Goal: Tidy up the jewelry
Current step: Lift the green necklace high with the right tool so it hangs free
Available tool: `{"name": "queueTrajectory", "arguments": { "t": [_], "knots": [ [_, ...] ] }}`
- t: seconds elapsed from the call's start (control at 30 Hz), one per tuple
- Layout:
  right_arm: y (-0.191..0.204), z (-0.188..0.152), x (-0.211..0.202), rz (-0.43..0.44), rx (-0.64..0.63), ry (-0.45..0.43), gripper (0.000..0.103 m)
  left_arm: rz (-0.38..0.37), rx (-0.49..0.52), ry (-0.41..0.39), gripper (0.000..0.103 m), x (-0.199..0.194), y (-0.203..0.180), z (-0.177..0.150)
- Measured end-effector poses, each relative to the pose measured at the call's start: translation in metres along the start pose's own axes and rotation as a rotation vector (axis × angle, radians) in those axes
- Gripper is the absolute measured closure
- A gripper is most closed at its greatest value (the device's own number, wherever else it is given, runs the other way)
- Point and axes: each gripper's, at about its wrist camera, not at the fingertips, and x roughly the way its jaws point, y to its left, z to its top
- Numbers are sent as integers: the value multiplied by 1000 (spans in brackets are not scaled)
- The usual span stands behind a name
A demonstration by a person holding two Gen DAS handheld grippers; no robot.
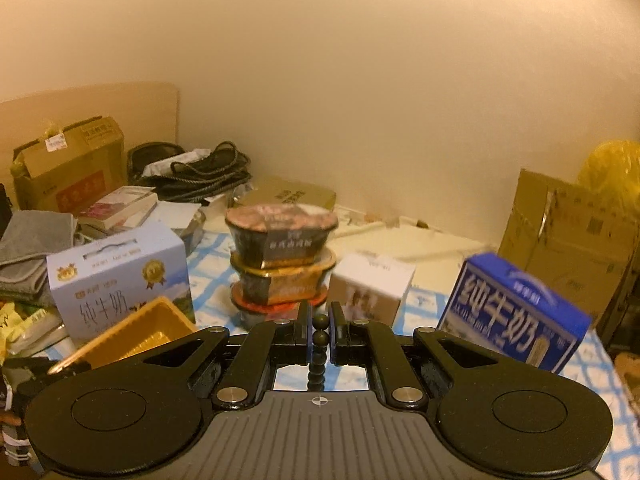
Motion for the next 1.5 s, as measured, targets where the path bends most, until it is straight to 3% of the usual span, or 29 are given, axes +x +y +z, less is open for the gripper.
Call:
{"name": "queueTrajectory", "arguments": {
  "t": [0.4,0.73,0.93,1.17,1.5],
  "knots": [
    [23,70,-21,58,-75,-96,95,-8,-1,-5,97,0,1,0],
    [71,117,-27,247,-56,-266,95,-15,-2,-9,96,-2,1,0],
    [96,132,-15,353,-35,-302,95,-19,-1,-9,96,-2,2,1],
    [125,128,10,465,0,-274,95,-28,-6,-12,96,-3,3,1],
    [157,73,75,567,65,-58,95,-31,-12,-11,96,-3,3,1]
  ]
}}
